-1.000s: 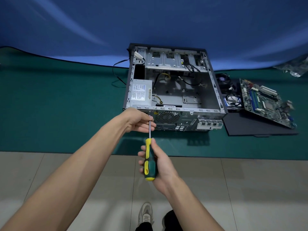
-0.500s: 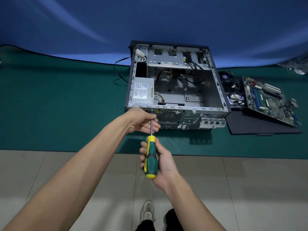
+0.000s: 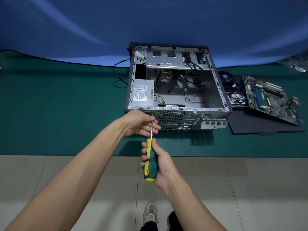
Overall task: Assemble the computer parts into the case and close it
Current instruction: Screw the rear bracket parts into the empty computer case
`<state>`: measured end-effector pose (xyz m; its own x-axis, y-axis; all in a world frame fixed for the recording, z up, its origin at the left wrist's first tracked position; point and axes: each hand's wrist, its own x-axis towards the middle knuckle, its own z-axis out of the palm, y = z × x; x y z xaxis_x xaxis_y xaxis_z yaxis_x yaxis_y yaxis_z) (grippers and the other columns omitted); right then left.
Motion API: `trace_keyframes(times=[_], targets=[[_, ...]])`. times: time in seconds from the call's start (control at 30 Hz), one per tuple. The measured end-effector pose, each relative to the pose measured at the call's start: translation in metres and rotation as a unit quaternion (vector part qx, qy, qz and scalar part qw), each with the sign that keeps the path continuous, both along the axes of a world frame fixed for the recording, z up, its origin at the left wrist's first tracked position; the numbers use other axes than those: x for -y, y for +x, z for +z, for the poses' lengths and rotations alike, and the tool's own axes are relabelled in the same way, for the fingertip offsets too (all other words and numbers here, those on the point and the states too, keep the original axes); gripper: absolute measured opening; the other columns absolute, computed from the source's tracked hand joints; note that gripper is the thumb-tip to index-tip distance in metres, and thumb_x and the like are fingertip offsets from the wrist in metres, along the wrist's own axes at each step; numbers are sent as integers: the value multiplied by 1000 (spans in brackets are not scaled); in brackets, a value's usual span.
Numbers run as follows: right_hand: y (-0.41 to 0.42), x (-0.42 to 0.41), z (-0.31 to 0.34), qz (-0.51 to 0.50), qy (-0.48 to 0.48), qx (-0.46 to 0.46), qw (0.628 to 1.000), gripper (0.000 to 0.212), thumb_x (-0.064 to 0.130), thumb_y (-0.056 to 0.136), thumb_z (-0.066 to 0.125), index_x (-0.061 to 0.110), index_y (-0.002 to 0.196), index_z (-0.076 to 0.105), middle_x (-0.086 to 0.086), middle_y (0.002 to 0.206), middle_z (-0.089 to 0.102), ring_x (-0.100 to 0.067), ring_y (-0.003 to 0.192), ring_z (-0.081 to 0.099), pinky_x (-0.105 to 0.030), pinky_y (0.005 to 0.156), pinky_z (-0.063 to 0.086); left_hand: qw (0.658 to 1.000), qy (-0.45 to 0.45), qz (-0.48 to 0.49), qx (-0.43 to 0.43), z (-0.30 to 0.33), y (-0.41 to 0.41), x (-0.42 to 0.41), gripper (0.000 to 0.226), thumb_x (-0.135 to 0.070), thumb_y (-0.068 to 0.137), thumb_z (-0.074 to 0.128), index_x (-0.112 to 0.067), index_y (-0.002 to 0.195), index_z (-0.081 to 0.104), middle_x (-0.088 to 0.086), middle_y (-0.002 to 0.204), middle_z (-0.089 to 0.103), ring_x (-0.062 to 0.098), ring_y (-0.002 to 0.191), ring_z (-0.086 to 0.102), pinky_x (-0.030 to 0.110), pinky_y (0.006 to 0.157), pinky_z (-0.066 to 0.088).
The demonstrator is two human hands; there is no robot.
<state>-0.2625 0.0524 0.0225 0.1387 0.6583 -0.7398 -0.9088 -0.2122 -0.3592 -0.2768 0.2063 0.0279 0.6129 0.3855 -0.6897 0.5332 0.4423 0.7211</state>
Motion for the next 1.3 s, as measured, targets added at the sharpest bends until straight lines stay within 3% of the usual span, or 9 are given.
trace_keyframes(times=[0.1, 0.3, 0.47, 0.57, 0.67, 0.83, 0.93, 1.13, 1.3], targets=[[3, 1, 2, 22, 4, 1, 1000, 37, 39, 95, 51, 6, 98, 67, -2, 66, 64, -13, 49, 55, -23, 45, 43, 1000, 17, 18, 1, -1, 0, 2, 20, -15, 96, 52, -1, 87, 63, 8, 71, 73, 15, 58, 70, 22, 47, 53], [-1, -11, 2, 40, -68, 171, 982, 22, 24, 94, 59, 7, 82, 56, -2, 58, 52, -16, 43, 49, -25, 43, 44, 999, 38, 33, -8, -2, -1, 1, 18, -16, 92, 60, -1, 82, 64, 8, 64, 71, 16, 52, 68, 21, 42, 50], [5, -5, 2, -5, 29, -7, 1000, 31, 32, 96, 49, 4, 96, 62, 1, 59, 50, -9, 39, 43, -20, 37, 38, 996, 44, 79, 2, -3, 1, 9, 17, -15, 90, 62, -1, 80, 63, 7, 60, 70, 13, 48, 65, 20, 41, 50], [13, 0, 4, 43, -2, 34, 998, 35, 36, 95, 51, 4, 96, 65, 0, 59, 54, -11, 41, 48, -20, 40, 40, 993, 40, 114, 10, -5, 3, 15, 16, -14, 90, 62, -1, 81, 62, 6, 58, 69, 13, 45, 64, 19, 39, 48], [11, -3, 1, 100, -87, 159, 978, 46, 46, 95, 50, 3, 89, 67, 0, 54, 51, -13, 40, 47, -22, 43, 39, 991, 39, 131, 15, -7, 3, 19, 16, -15, 90, 62, -2, 81, 62, 5, 57, 69, 12, 44, 63, 19, 39, 48], [16, 0, 5, 85, -46, 47, 994, 51, 53, 94, 47, 6, 89, 65, 4, 49, 42, -9, 36, 37, -19, 37, 34, 987, 22, 159, 25, -8, 4, 23, 14, -17, 90, 63, -5, 81, 63, 3, 59, 70, 10, 44, 63, 18, 41, 49], [26, 8, 6, 118, -41, 71, 990, 50, 52, 94, 47, 6, 91, 65, 3, 51, 44, -9, 38, 39, -20, 40, 36, 983, 13, 178, 34, -10, 6, 29, 14, -18, 91, 62, -6, 82, 63, 2, 59, 70, 11, 45, 63, 19, 42, 49], [58, 7, 32, 215, -107, 214, 947, 50, 53, 94, 48, 8, 76, 61, 4, 46, 45, -10, 35, 39, -15, 40, 34, 976, -10, 212, 43, -4, 23, 43, 27, -21, 99, 45, -14, 74, 51, -6, 45, 56, 8, 37, 54, 16, 38, 39], [100, 12, 55, 299, -133, 392, 860, 49, 50, 92, 53, 7, 72, 65, 2, 47, 49, -14, 37, 43, -15, 39, 33, 973, 16, 219, 73, 11, 38, 49, 29, -24, 101, 41, -12, 77, 50, 1, 52, 63, 10, 36, 54, 18, 36, 38]])
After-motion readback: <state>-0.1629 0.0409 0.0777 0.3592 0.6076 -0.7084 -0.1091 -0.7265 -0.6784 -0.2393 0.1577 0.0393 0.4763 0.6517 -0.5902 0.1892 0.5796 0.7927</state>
